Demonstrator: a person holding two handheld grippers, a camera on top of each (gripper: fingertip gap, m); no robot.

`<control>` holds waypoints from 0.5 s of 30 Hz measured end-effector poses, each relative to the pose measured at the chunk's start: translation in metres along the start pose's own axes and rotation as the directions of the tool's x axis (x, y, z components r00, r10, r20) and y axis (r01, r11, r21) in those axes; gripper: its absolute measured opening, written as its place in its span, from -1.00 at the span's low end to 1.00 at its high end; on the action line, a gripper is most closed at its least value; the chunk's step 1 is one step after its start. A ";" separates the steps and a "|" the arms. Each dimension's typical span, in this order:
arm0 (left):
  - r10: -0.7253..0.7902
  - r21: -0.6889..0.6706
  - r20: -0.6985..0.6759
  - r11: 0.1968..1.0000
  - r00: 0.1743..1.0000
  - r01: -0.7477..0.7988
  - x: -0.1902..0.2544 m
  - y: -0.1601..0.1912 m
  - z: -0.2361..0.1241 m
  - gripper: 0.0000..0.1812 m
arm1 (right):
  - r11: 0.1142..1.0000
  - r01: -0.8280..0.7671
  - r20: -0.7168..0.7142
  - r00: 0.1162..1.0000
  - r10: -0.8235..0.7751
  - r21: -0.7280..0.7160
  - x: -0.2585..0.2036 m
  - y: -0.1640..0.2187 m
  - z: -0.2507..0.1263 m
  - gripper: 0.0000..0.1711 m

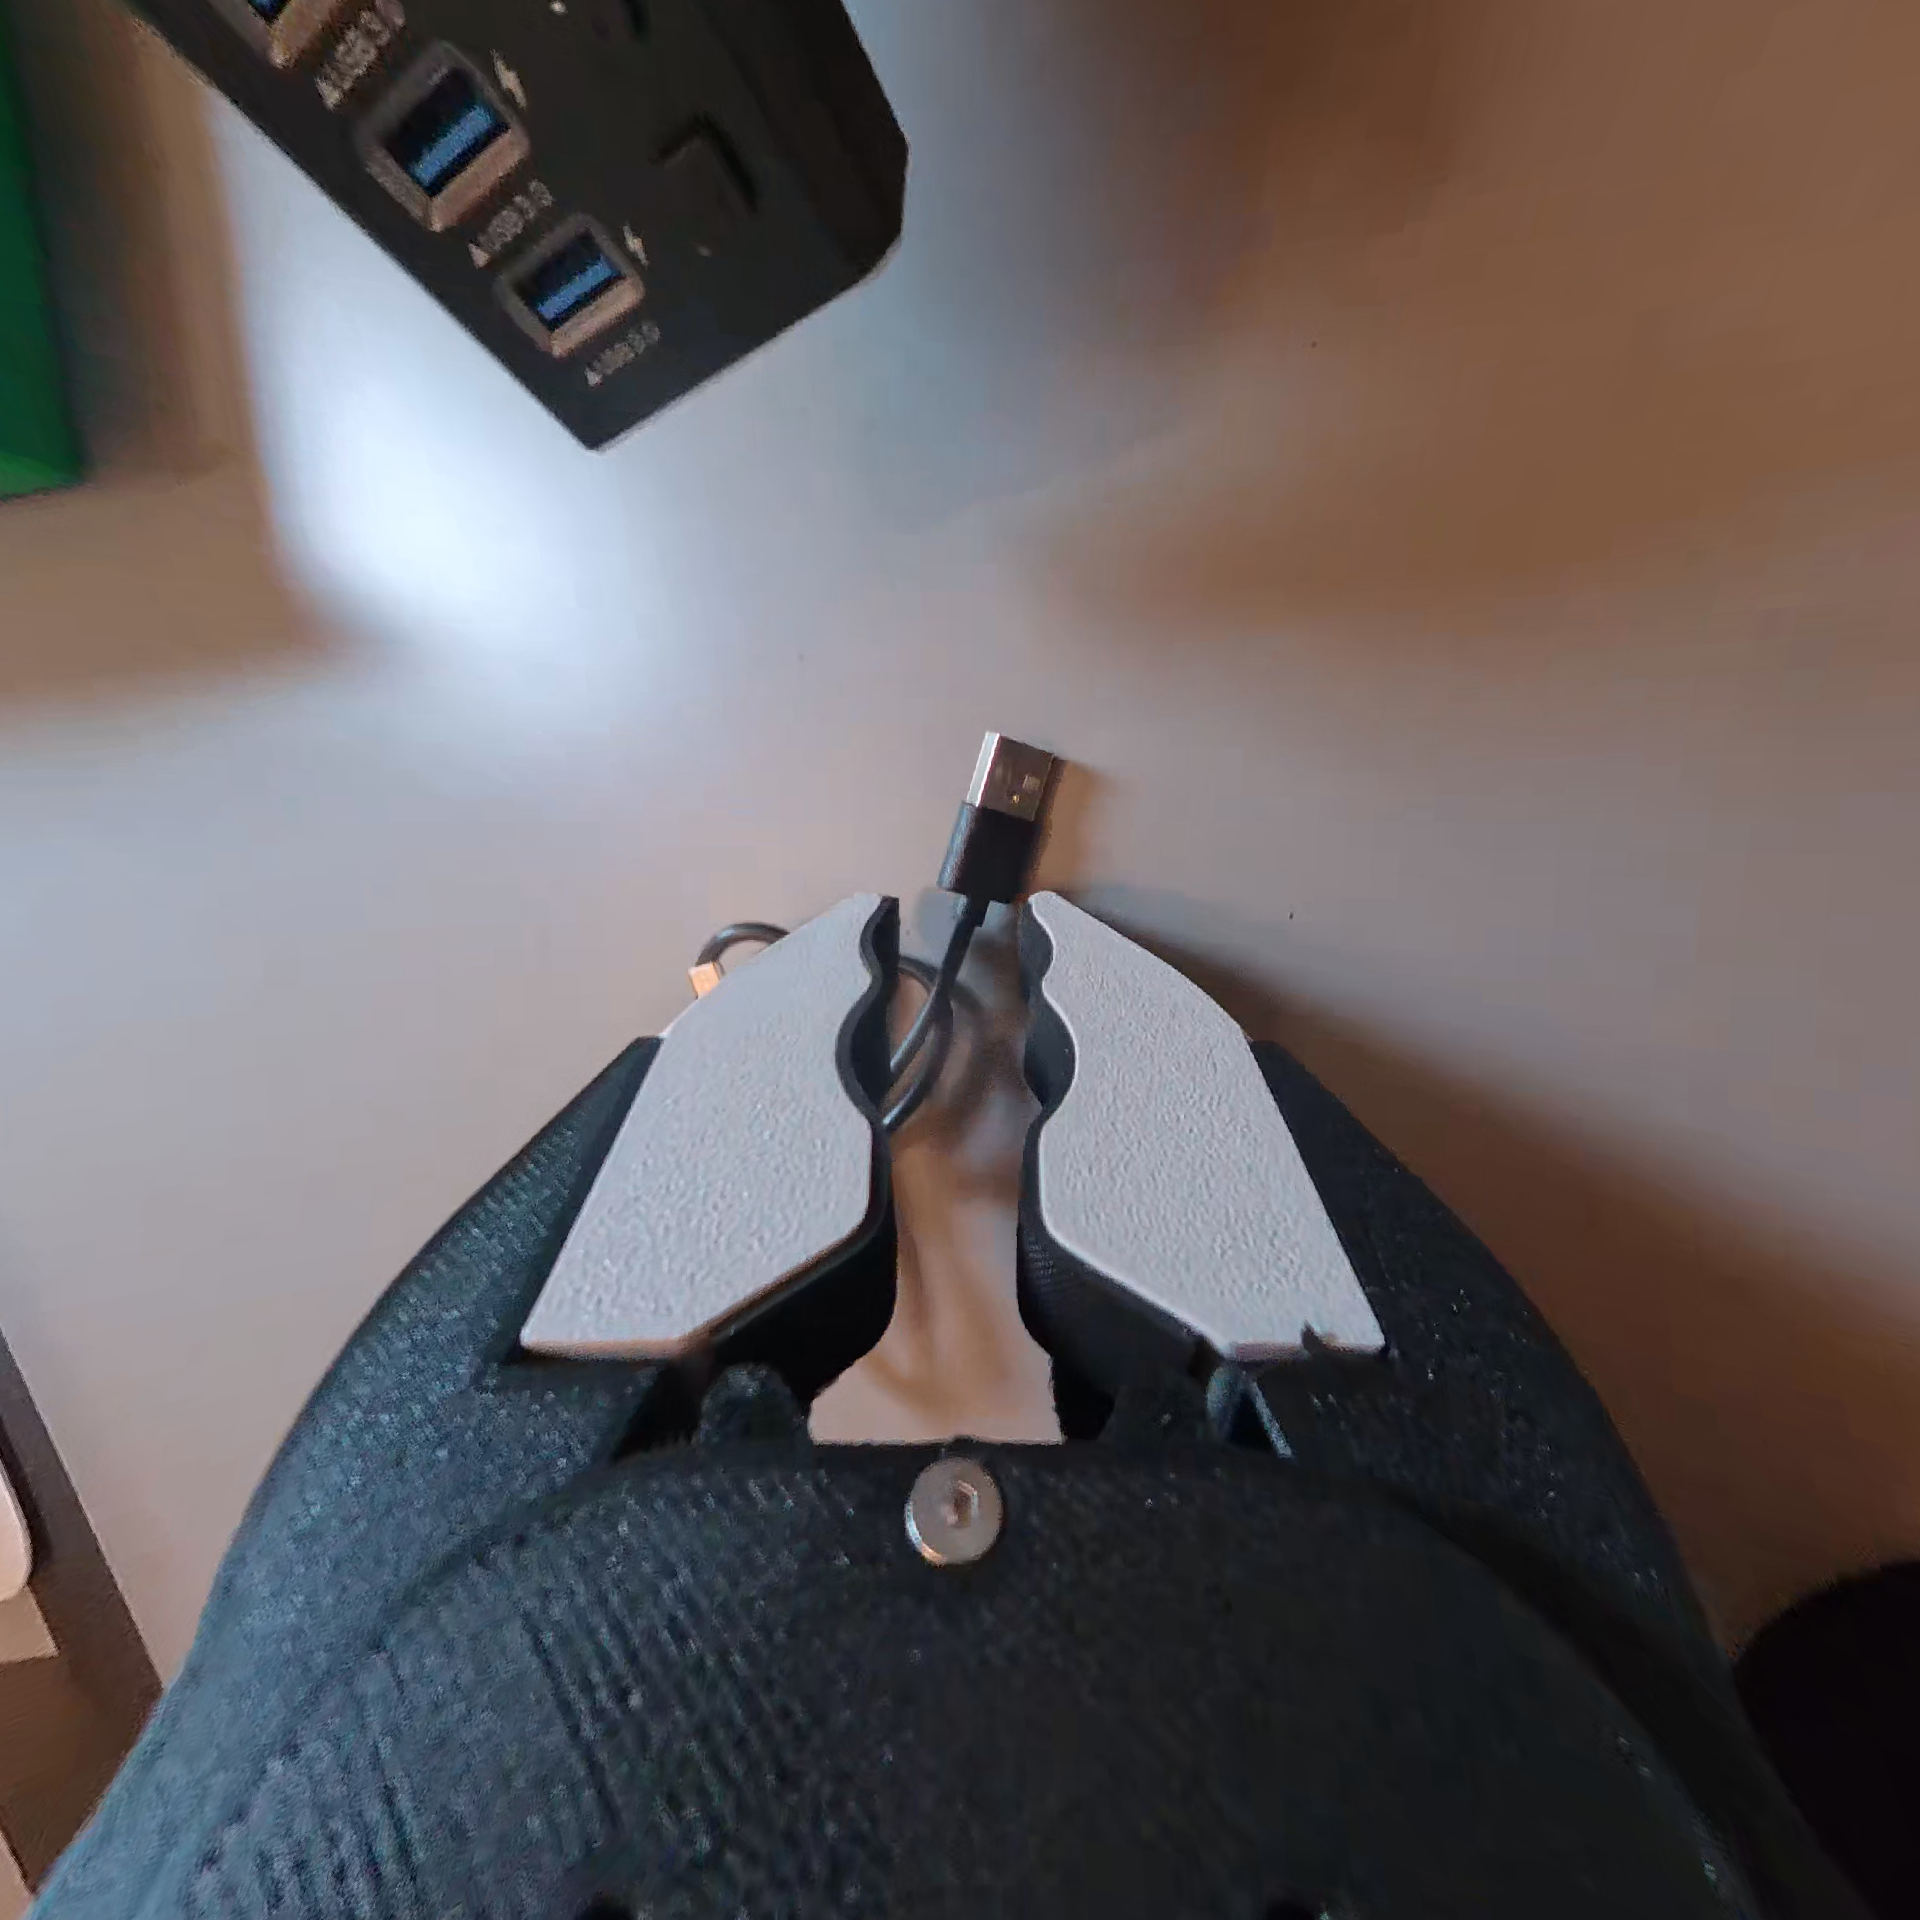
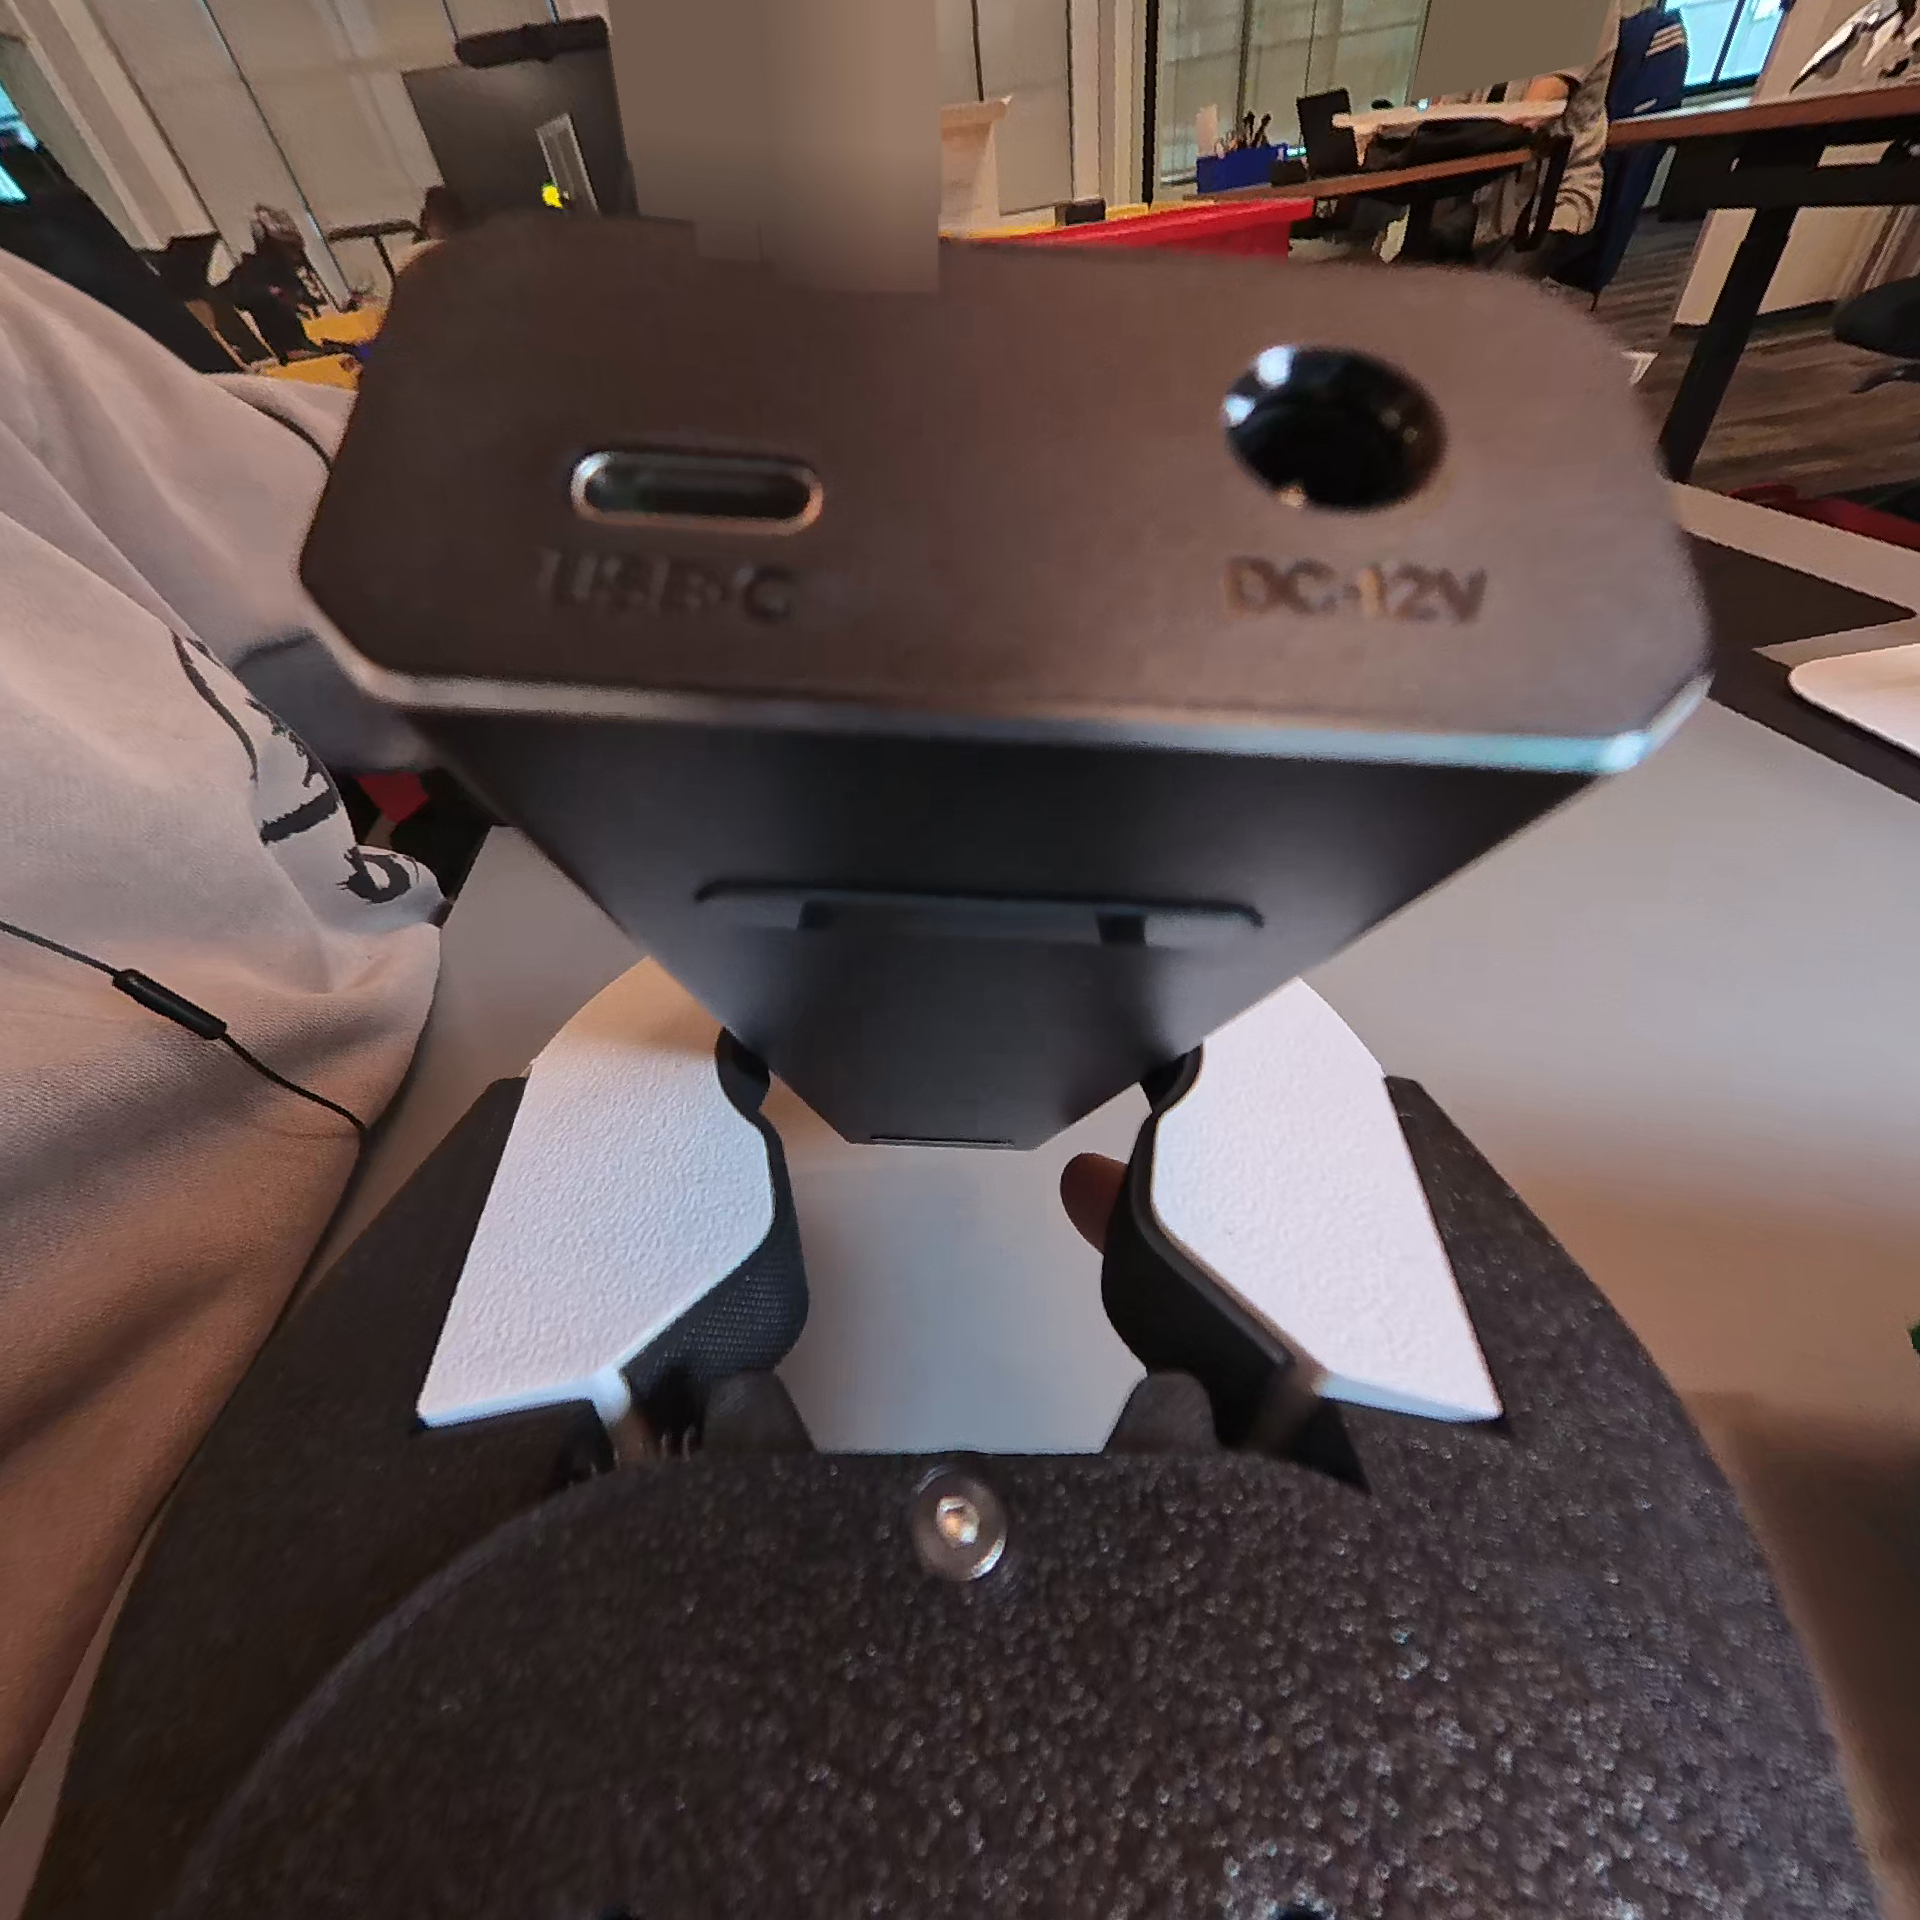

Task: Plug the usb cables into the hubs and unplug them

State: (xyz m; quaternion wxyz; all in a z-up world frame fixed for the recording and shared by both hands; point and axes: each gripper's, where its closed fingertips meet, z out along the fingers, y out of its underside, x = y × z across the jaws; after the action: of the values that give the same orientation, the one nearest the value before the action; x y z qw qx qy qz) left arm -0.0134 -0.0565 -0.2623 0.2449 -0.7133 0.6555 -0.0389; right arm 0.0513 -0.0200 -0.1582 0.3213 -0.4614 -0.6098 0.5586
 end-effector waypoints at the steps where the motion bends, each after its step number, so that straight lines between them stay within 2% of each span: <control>1: 0.014 -0.007 -0.007 1.000 1.000 -0.014 -0.001 -0.001 0.001 -0.78 | 1.000 0.000 -0.001 1.000 0.000 0.002 0.000 -0.001 -0.001 -0.18; 8: 0.056 -0.046 -0.024 0.997 0.998 -0.057 -0.006 -0.004 0.005 -0.85 | 1.000 -0.004 -0.003 1.000 0.004 0.004 0.002 -0.001 -0.002 -0.18; 10: 0.046 -0.045 0.003 0.998 0.999 -0.046 -0.010 -0.003 0.007 -0.93 | 1.000 -0.002 -0.001 1.000 0.002 0.006 0.001 -0.002 -0.003 -0.18; 15: -0.102 0.081 0.023 0.992 0.994 0.100 -0.019 -0.009 0.000 -0.93 | 1.000 0.013 0.033 0.999 -0.014 0.023 -0.005 -0.003 -0.004 -0.18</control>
State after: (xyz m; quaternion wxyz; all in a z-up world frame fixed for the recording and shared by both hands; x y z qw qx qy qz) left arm -0.0078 -0.0385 -0.2537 0.2799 -0.7358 0.6129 -0.0677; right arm 0.0560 -0.0233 -0.1537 0.3201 -0.4444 -0.6118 0.5707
